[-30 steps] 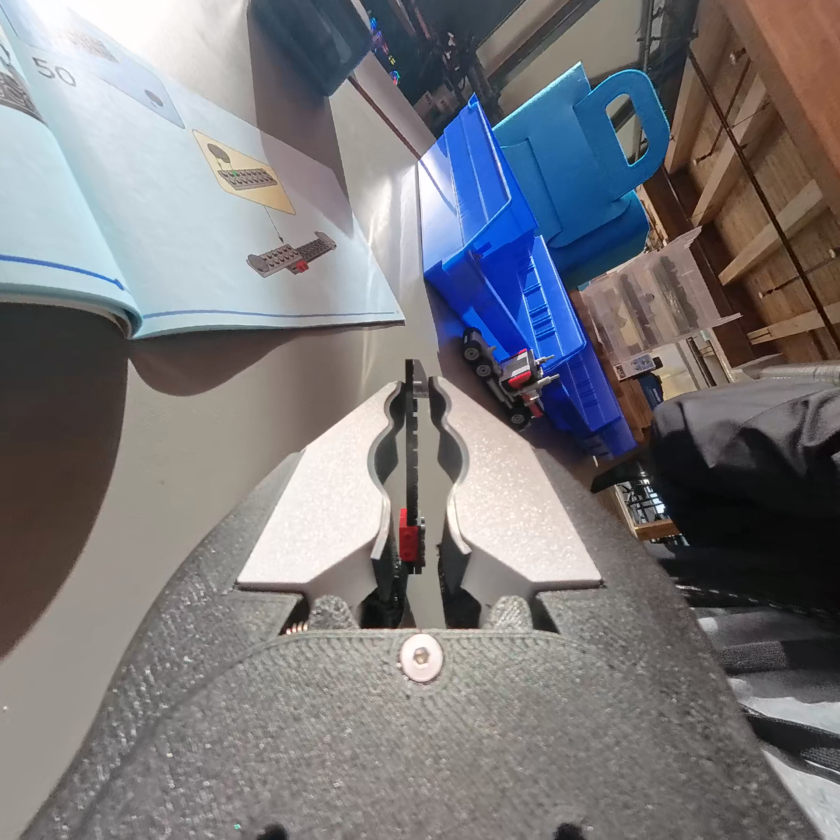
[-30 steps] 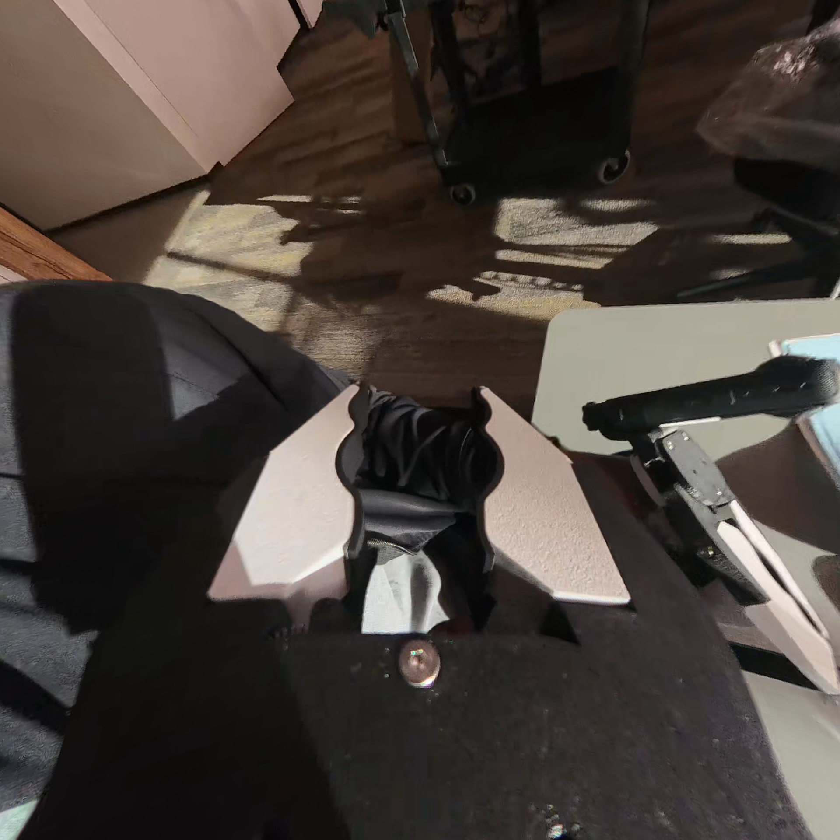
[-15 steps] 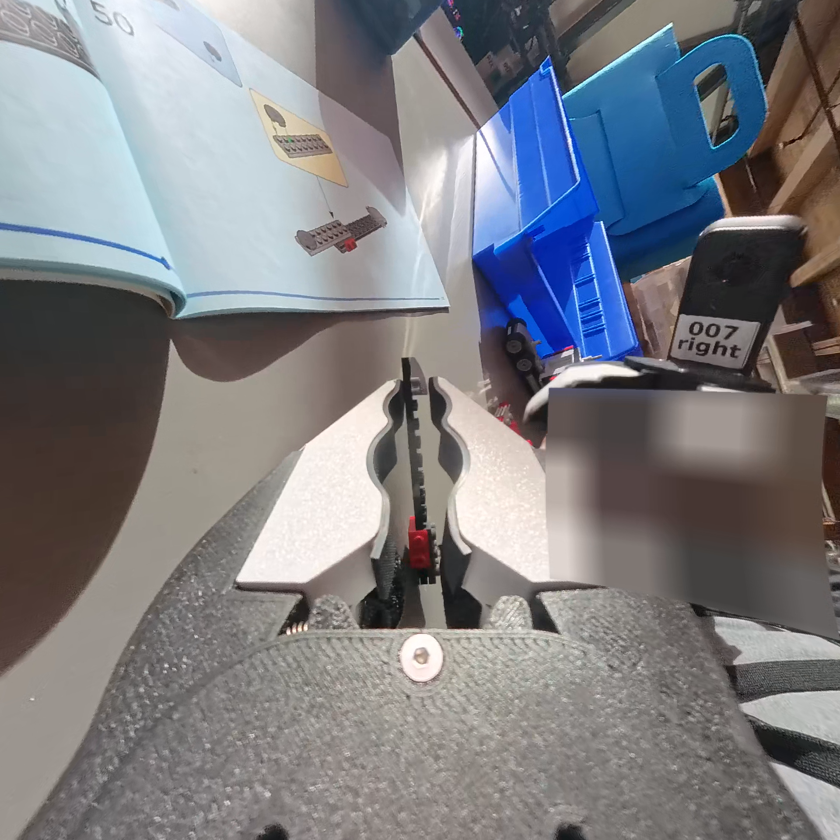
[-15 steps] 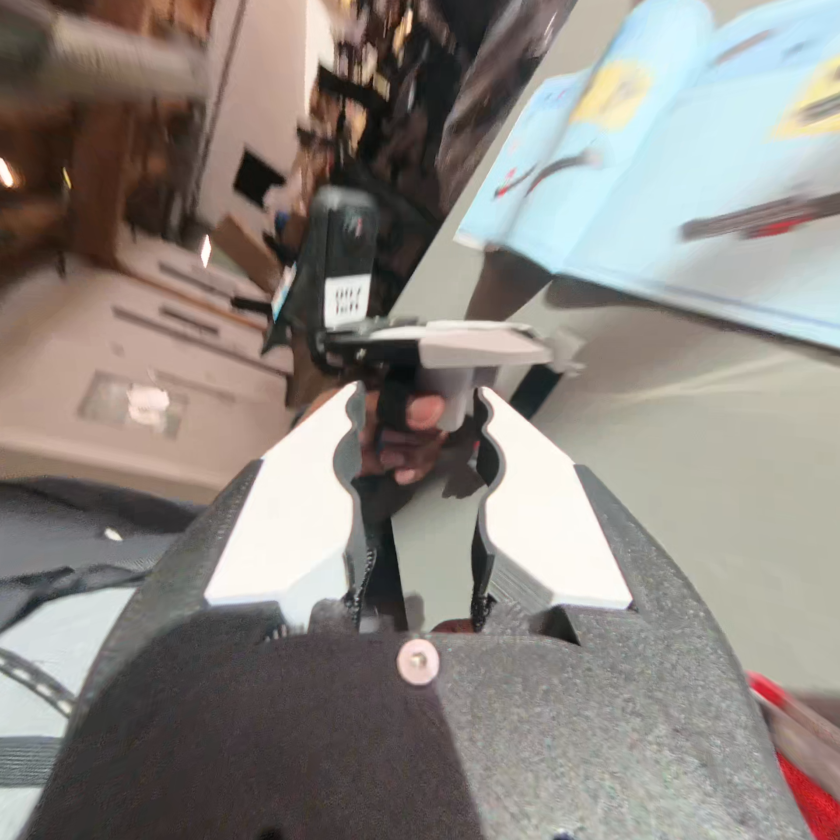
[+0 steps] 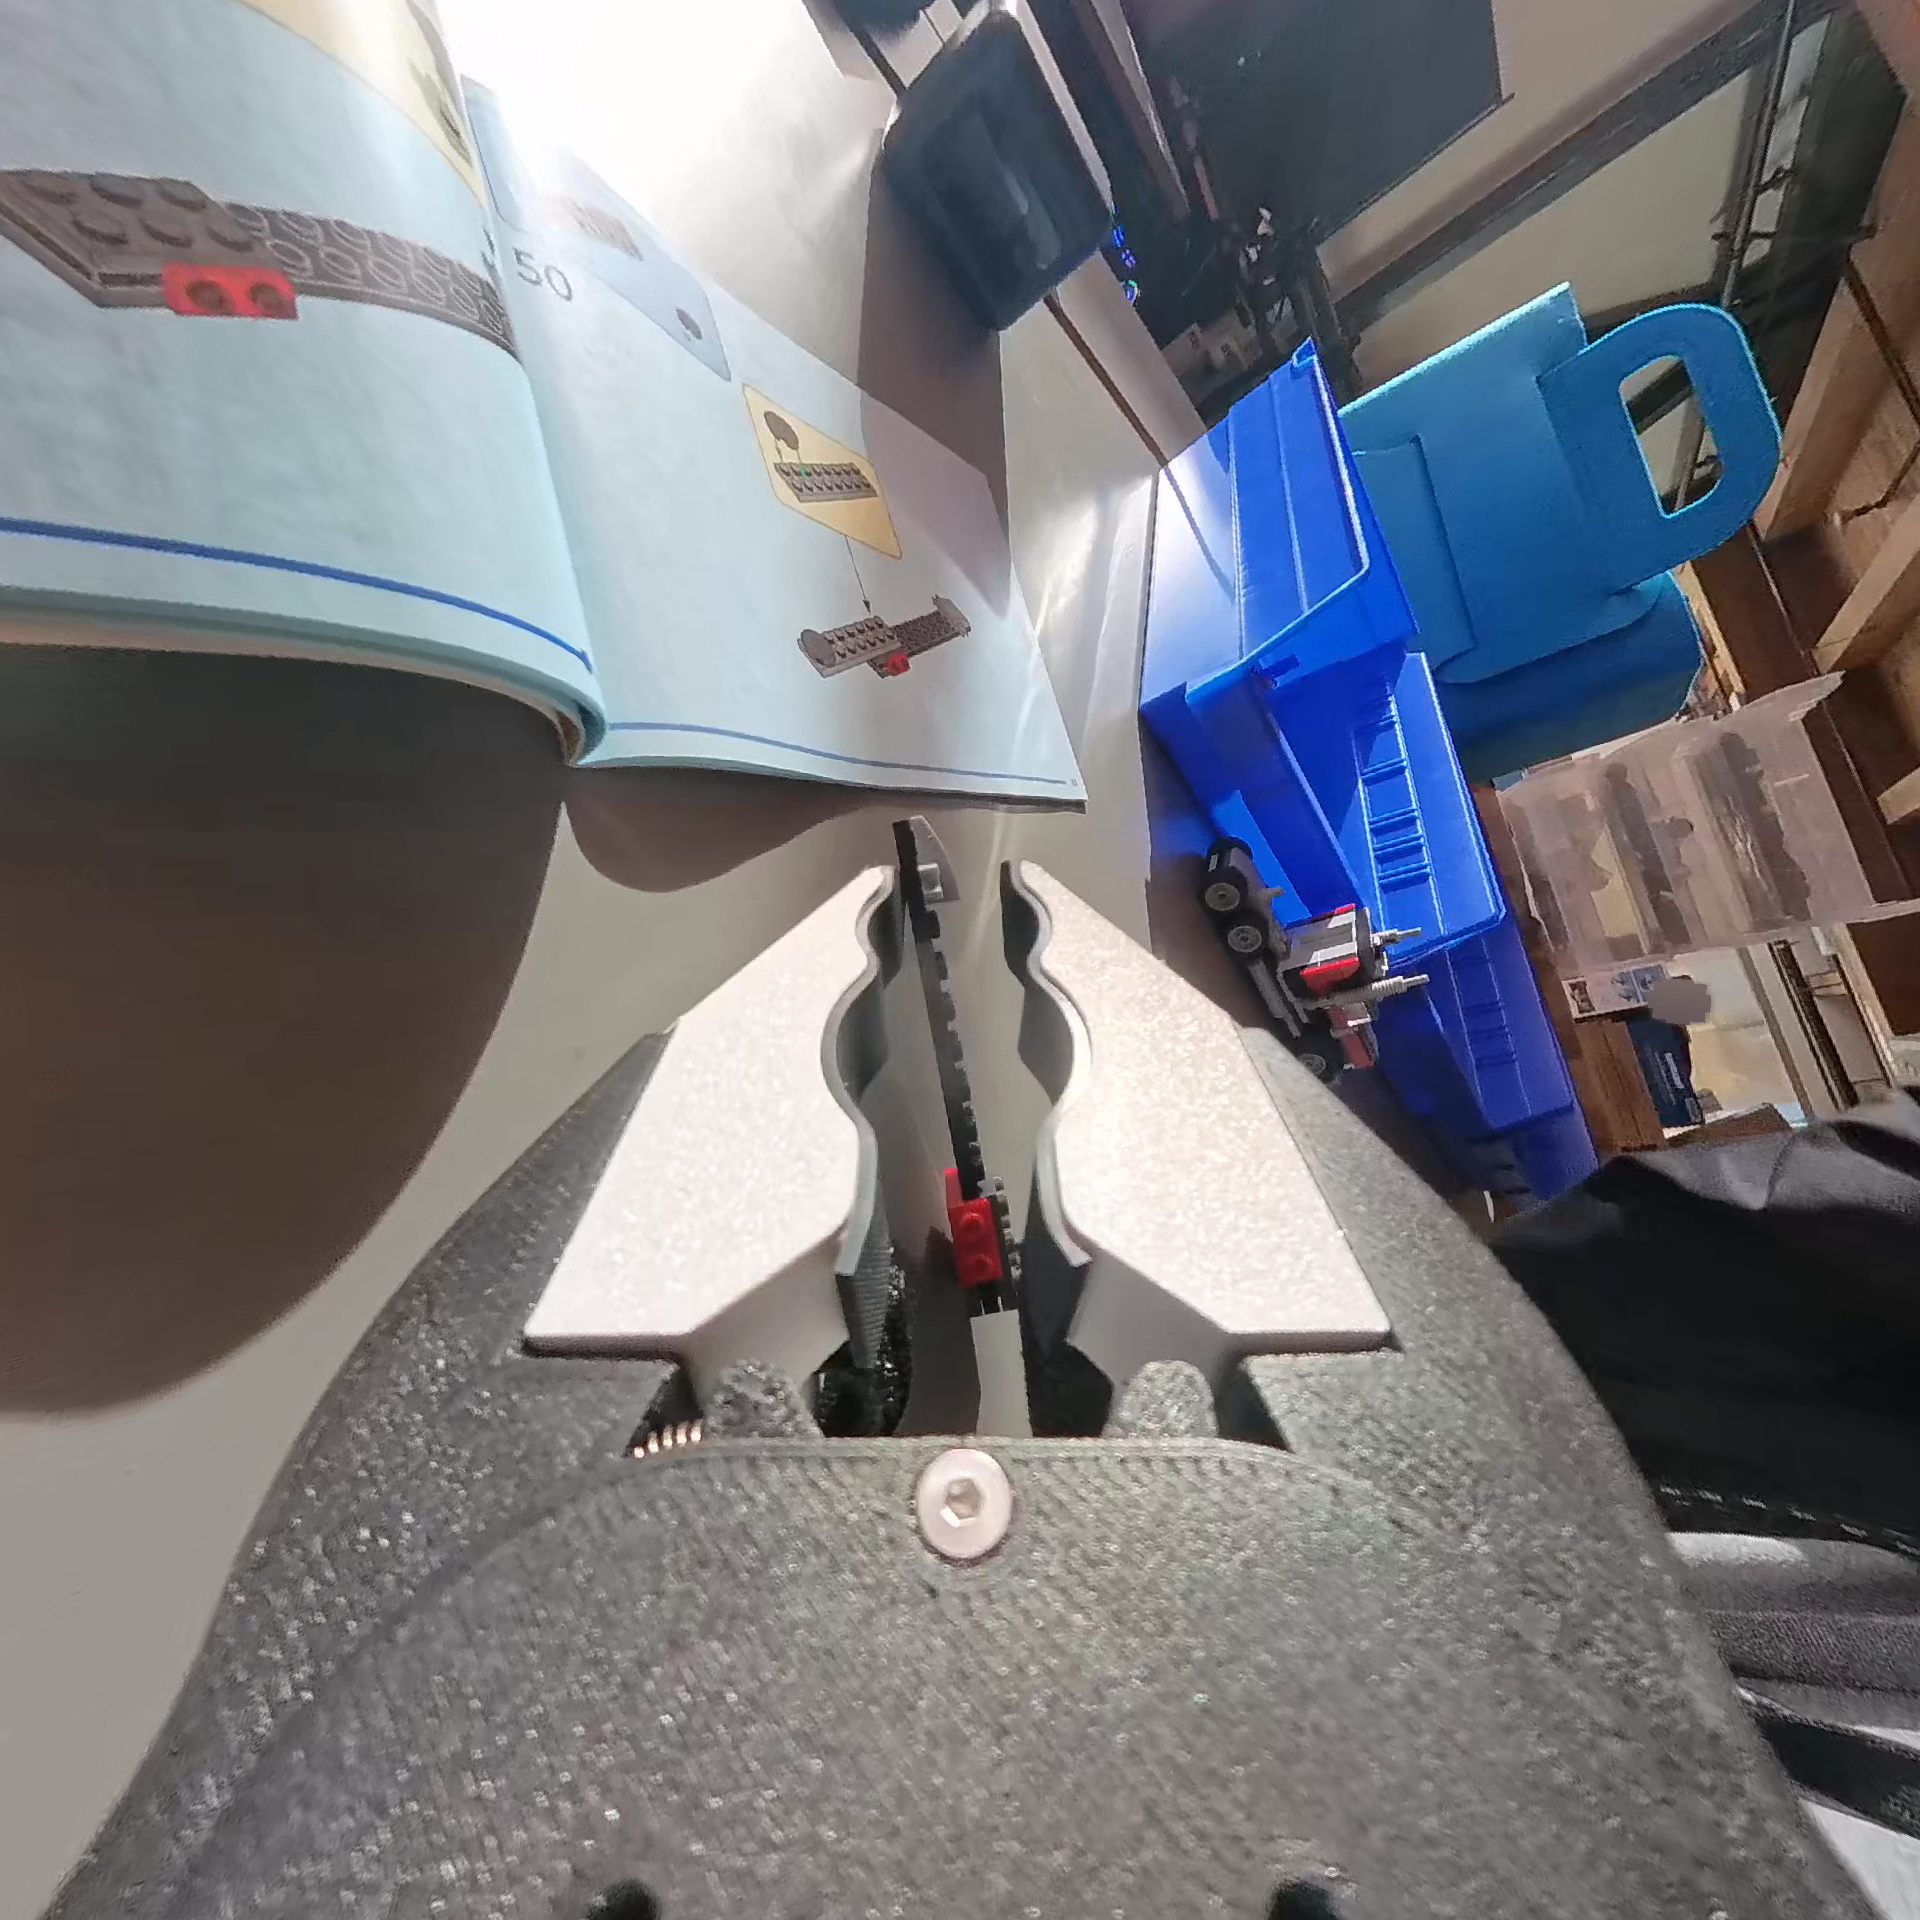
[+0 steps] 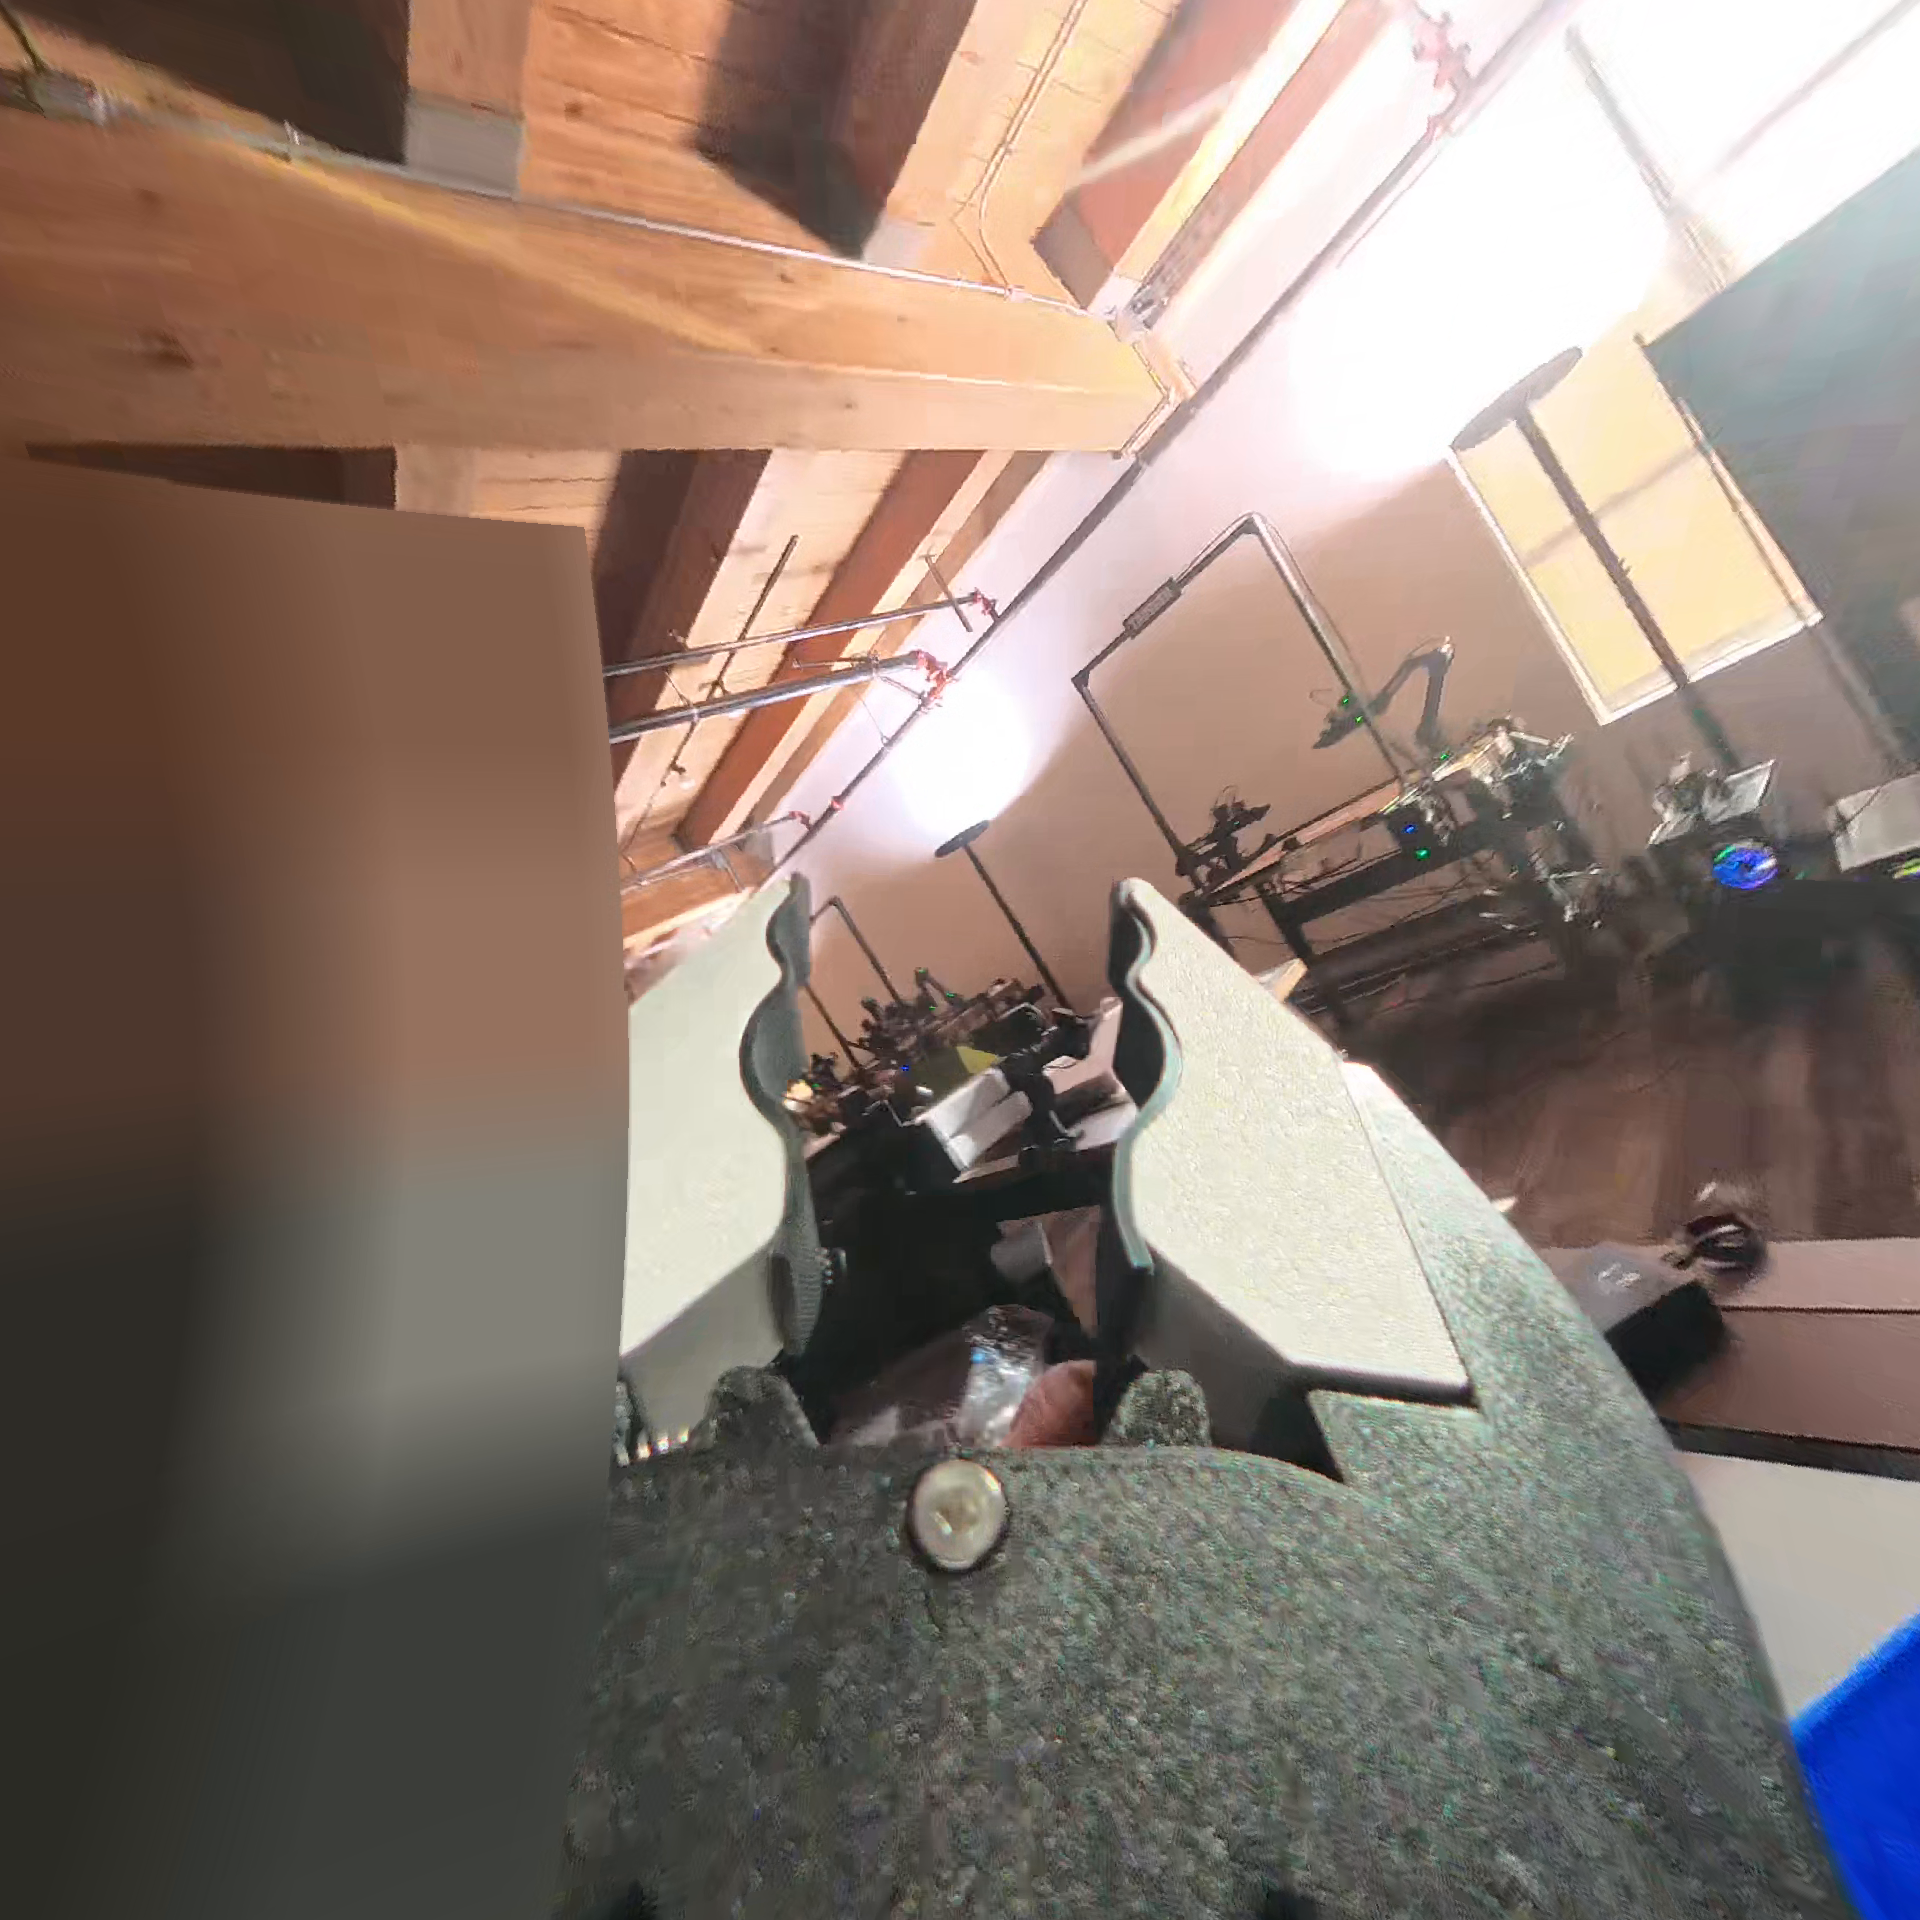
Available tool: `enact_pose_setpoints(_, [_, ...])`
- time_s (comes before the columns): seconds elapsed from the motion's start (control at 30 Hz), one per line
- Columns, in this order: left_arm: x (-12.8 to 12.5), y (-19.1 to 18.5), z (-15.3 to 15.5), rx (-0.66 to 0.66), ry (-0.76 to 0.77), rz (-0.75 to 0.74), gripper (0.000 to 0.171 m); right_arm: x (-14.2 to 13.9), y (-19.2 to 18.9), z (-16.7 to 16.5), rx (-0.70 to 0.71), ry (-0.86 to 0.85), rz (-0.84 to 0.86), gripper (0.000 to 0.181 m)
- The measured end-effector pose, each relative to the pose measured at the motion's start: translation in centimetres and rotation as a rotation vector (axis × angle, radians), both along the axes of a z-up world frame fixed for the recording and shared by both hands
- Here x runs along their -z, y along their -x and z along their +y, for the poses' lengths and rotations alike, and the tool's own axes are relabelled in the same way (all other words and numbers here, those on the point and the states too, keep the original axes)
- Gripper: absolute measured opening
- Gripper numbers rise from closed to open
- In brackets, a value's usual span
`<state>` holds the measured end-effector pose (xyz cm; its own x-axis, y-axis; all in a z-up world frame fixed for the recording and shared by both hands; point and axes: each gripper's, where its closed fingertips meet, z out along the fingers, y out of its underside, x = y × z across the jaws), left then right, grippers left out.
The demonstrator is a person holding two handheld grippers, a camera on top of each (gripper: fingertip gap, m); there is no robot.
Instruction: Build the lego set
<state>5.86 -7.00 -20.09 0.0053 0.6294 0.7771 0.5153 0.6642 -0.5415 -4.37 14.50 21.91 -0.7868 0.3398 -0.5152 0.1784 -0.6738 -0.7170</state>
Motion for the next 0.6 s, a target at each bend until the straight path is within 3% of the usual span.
enact_pose_setpoints(0.13, [0.0, 0.0, -0.2, -0.004, -0.026, -0.005, 0.020, 2.2, -0.7, -0.5, 0.012, -0.048, 0.002, 0.063])
enact_pose_setpoints(0.2, [0.0, 0.0, 0.0, 0.002, -0.023, -0.002, 0.022, 4.1, 0.8, -0.1, 0.052, -0.064, -0.021, 0.064])
enact_pose_setpoints(0.4, [0.2, -0.1, 0.5, 0.029, 0.017, -0.013, 0.027, 15.6, 5.6, -2.3, -0.028, -0.236, -0.181, 0.063])
enact_pose_setpoints(0.5, [0.1, 0.0, 0.4, 0.026, 0.037, -0.004, 0.033, 20.8, 5.2, -5.2, -0.167, -0.395, -0.195, 0.064])
enact_pose_setpoints(0.6, [-0.1, 0.0, 0.6, 0.035, 0.061, 0.010, 0.041, 24.4, 4.1, -6.5, -0.248, -0.483, -0.179, 0.066])
